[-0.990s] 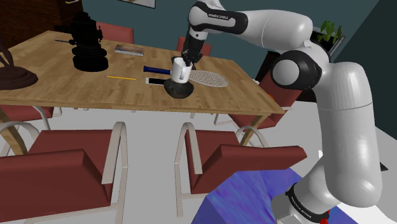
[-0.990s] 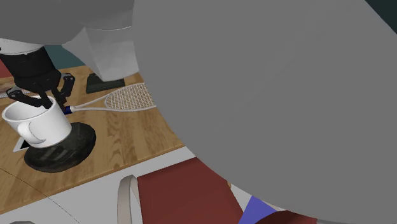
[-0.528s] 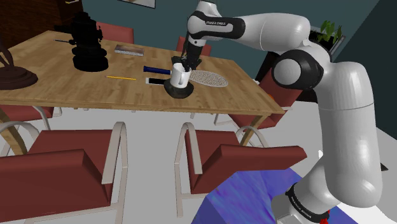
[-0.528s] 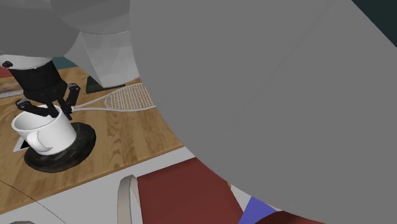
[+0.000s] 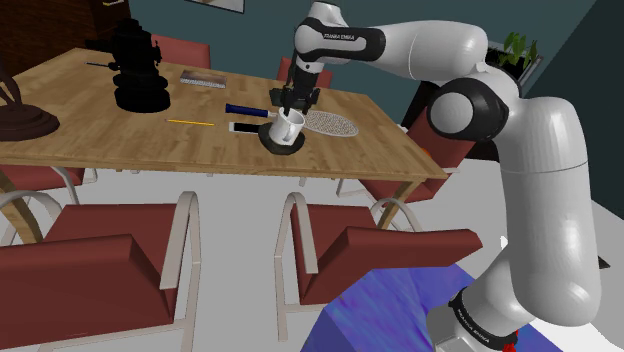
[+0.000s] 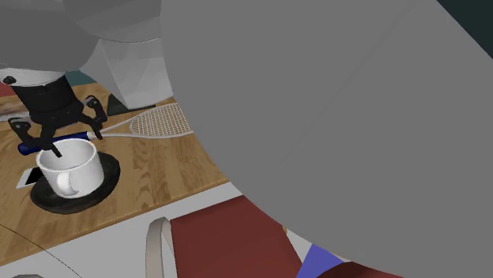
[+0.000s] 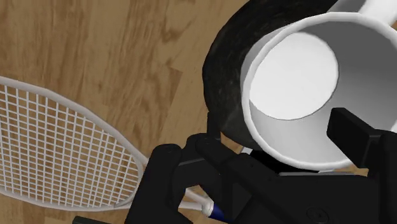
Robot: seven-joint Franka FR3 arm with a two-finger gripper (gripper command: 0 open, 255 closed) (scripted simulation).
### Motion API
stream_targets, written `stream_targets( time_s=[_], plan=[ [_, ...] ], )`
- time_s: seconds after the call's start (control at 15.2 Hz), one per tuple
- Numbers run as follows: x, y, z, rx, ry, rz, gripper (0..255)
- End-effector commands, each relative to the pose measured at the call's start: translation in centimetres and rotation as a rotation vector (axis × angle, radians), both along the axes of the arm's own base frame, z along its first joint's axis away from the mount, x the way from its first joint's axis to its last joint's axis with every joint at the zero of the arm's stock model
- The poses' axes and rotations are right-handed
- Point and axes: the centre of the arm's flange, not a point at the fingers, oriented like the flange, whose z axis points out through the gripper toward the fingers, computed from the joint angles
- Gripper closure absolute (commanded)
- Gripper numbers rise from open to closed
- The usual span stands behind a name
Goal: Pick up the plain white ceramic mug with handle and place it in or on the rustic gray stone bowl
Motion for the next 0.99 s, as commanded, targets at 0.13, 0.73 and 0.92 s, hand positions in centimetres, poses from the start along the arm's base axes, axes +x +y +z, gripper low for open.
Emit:
stream_targets(
  time_s=[0.13,0.73,0.92],
  plan=[
    [0.0,0.0,0.0,0.0,0.0,0.0,0],
    [-0.5,-0.1,5.0,0.0,0.0,0.0,0],
    [-0.5,-0.1,5.0,0.0,0.0,0.0,0]
  ],
)
